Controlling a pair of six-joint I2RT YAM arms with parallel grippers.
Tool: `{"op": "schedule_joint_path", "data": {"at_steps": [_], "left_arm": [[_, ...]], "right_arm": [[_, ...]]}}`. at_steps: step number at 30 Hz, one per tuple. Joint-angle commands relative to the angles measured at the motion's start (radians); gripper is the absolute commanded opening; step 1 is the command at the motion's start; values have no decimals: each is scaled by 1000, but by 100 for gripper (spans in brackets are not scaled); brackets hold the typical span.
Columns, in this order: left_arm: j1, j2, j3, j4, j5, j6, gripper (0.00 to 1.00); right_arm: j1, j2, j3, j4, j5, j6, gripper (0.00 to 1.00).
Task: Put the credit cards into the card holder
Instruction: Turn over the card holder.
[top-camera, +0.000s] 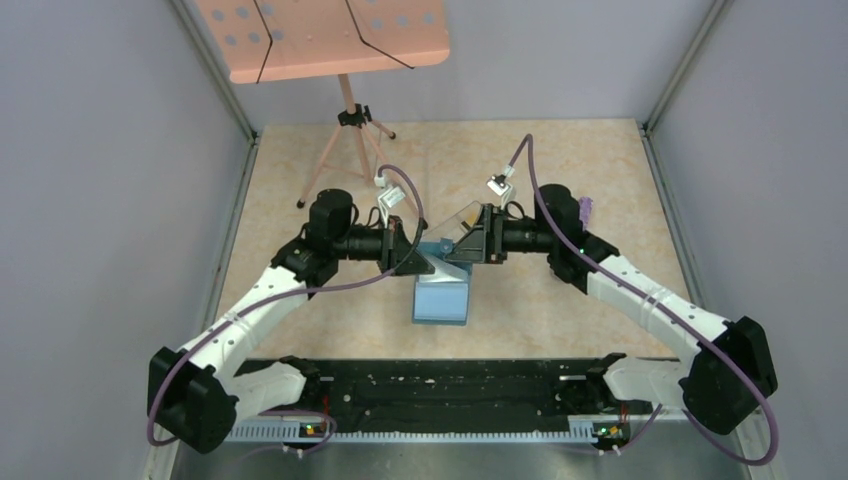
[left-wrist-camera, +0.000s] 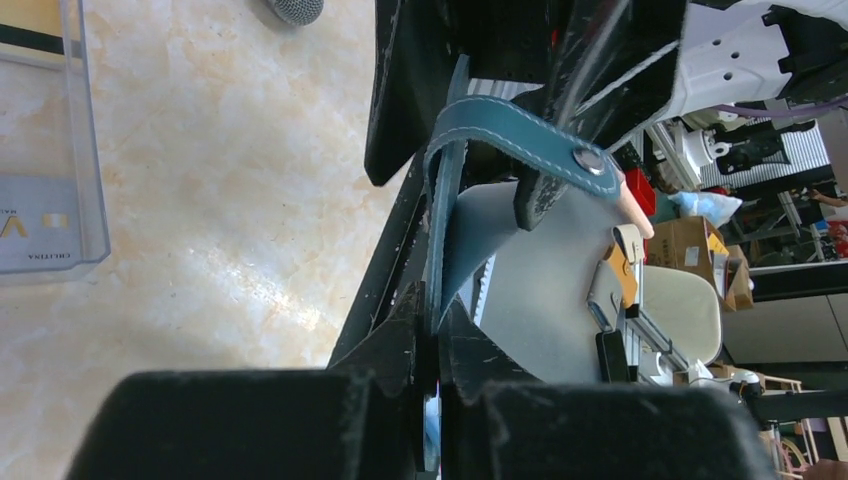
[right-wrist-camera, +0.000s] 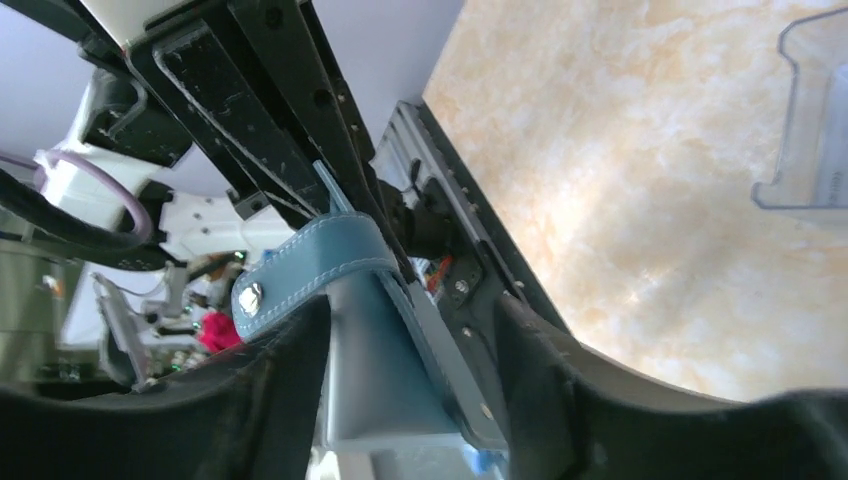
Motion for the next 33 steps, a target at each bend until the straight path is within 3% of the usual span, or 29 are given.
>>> {"op": "schedule_joint_path", "data": {"at_steps": [1, 5, 9, 14, 19, 25, 28, 29, 33], "left_arm": [[8, -13, 64, -54, 1, 54, 0], [8, 24, 129, -195, 57, 143, 0], [8, 70, 185, -328, 132, 234, 0], [7, 98, 190, -340, 216, 233, 0], [7, 104, 193, -347, 212, 234, 0], [6, 112, 191, -350, 182, 221, 0], [6, 112, 191, -353, 158, 222, 0], [7, 111, 192, -355, 145, 222, 3], [7, 111, 200, -392, 10, 222, 33]], "right_arm": [[-9, -30, 90, -95, 58, -107, 70], [-11, -38, 114, -153, 43, -164, 84], [-6, 6, 155, -222, -41, -221, 84], [32, 77, 213, -291, -109, -294, 83], [75, 135, 226, -295, -145, -304, 56], [118, 191, 253, -338, -166, -340, 40], [119, 197, 253, -342, -169, -346, 13], [119, 195, 253, -344, -160, -347, 1], [103, 173, 225, -346, -94, -338, 0]]}}
